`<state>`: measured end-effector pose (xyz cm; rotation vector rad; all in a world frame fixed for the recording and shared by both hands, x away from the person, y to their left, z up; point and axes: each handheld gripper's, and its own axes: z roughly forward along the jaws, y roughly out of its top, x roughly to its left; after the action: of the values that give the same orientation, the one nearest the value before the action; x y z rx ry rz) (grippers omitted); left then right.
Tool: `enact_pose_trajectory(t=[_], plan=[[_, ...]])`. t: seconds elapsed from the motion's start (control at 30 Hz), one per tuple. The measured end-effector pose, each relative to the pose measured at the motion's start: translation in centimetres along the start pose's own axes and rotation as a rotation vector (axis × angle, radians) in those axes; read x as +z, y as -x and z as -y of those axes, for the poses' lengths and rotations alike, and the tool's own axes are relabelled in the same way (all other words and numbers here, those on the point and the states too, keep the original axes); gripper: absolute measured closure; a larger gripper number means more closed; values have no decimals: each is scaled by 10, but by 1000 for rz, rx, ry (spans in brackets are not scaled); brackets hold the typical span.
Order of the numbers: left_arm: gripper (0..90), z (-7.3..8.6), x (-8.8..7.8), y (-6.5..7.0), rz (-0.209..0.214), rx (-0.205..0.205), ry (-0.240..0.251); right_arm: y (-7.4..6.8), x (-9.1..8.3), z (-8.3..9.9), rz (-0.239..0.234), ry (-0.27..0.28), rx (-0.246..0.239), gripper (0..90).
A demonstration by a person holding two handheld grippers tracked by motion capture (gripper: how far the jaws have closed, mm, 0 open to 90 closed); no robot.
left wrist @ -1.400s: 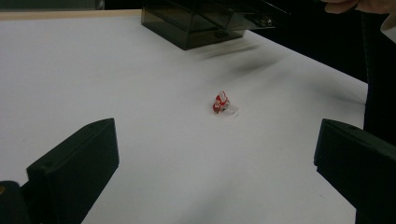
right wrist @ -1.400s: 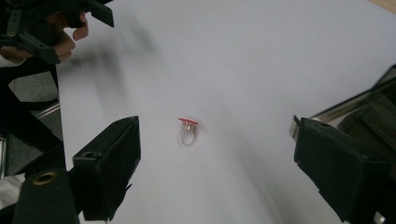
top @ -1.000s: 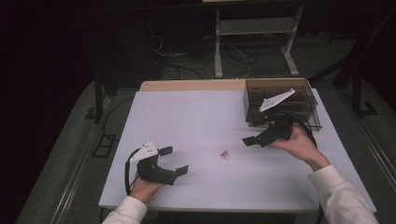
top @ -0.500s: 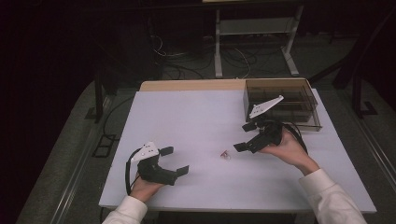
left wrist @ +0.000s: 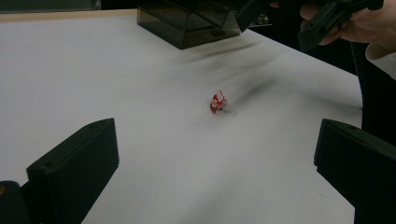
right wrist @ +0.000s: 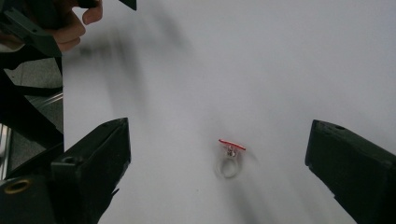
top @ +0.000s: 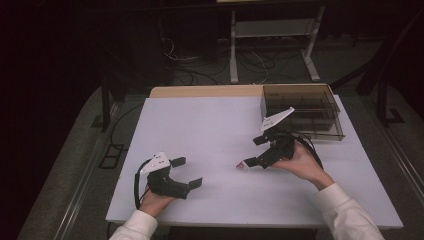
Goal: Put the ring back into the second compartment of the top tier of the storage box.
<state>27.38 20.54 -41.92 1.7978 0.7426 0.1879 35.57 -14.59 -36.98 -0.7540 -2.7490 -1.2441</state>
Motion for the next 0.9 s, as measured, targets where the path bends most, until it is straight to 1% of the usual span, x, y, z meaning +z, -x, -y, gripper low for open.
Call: enact_pose_trajectory(t=[0.6, 0.83, 0.9], plan=[[0, 0, -1, 0, 0, 3, -1, -5, 23, 3, 13, -16, -13, 97], [0, 0, -1, 1, 2, 5, -1, -6, 34, 7, 27, -28, -5, 106], [0, 0, -1, 0, 3, 7, -2, -5, 37, 8, 29, -23, -2, 114]])
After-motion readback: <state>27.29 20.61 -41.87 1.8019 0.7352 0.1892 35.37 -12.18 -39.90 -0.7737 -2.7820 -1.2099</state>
